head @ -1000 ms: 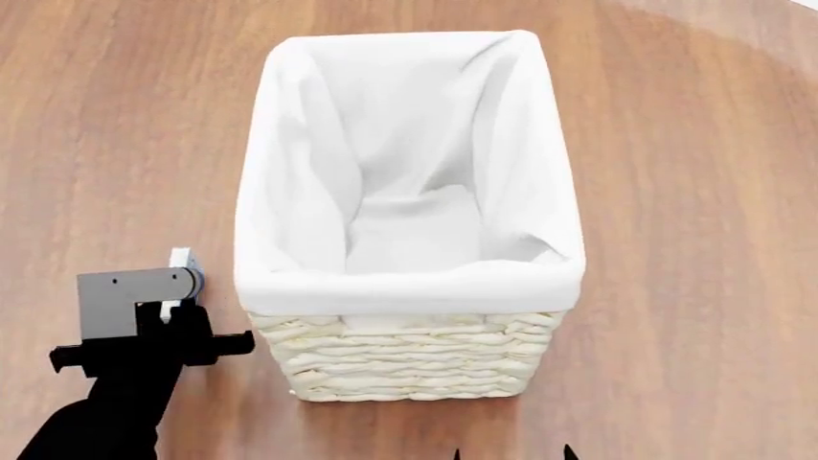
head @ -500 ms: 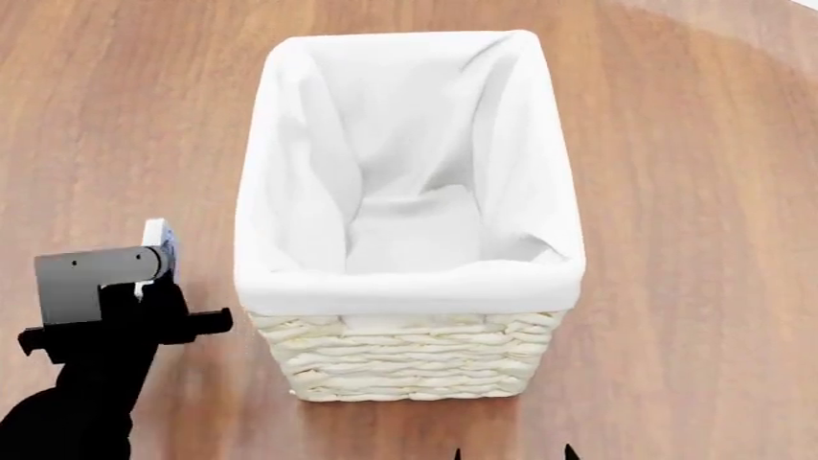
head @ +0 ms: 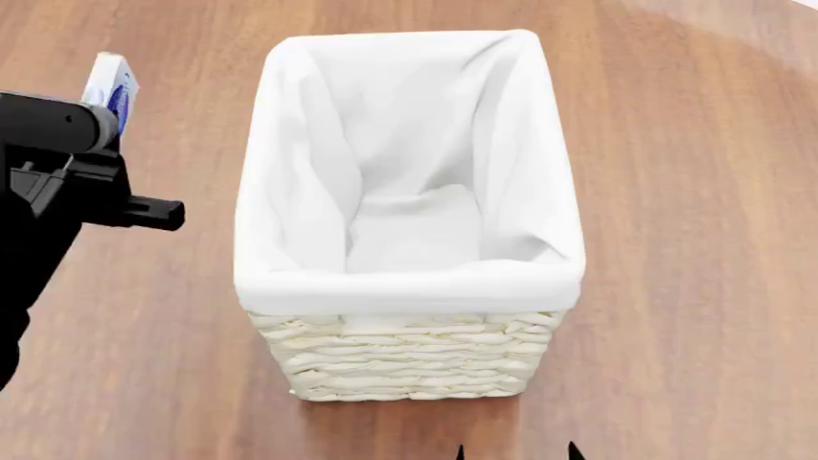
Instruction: Pick up the cream cheese box, and put it in the basket.
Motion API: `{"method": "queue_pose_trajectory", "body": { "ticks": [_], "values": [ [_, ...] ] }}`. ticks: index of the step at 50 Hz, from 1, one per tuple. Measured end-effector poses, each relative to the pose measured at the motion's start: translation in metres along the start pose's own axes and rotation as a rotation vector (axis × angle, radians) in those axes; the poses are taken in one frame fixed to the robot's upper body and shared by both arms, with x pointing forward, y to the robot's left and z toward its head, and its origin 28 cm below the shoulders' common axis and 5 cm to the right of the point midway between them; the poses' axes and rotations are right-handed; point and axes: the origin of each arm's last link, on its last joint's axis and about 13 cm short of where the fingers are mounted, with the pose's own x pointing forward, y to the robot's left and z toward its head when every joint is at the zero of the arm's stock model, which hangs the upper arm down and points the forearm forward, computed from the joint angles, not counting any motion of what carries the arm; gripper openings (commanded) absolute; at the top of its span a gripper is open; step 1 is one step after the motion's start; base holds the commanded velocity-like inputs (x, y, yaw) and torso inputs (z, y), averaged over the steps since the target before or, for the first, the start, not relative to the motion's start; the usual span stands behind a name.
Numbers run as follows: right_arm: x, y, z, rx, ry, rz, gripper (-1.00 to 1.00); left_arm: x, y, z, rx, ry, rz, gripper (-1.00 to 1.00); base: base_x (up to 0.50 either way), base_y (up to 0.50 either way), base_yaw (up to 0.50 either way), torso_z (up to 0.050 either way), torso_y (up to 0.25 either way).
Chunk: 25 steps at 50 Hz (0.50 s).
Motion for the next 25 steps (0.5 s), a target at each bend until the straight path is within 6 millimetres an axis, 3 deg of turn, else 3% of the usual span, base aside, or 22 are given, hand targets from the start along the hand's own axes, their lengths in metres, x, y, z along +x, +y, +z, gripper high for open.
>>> {"method": "queue_pose_trajectory", "body": {
  "ticks": [15, 25],
  "values": [
    [0.000, -0.001, 0.000, 0.002, -0.001, -0.001, 1.00, -0.015, -0.007, 0.064, 0.078, -0.001, -0.292, -1.00, 0.00, 0.00, 0.00, 0.000, 0.001],
    [0.000, 0.000, -0.001, 0.001, 0.001, 0.002, 1.00, -0.022, -0.019, 0.092, 0.222, 0.018, -0.421, -1.00, 0.00, 0.00, 0.00, 0.000, 0.000]
  ]
}}
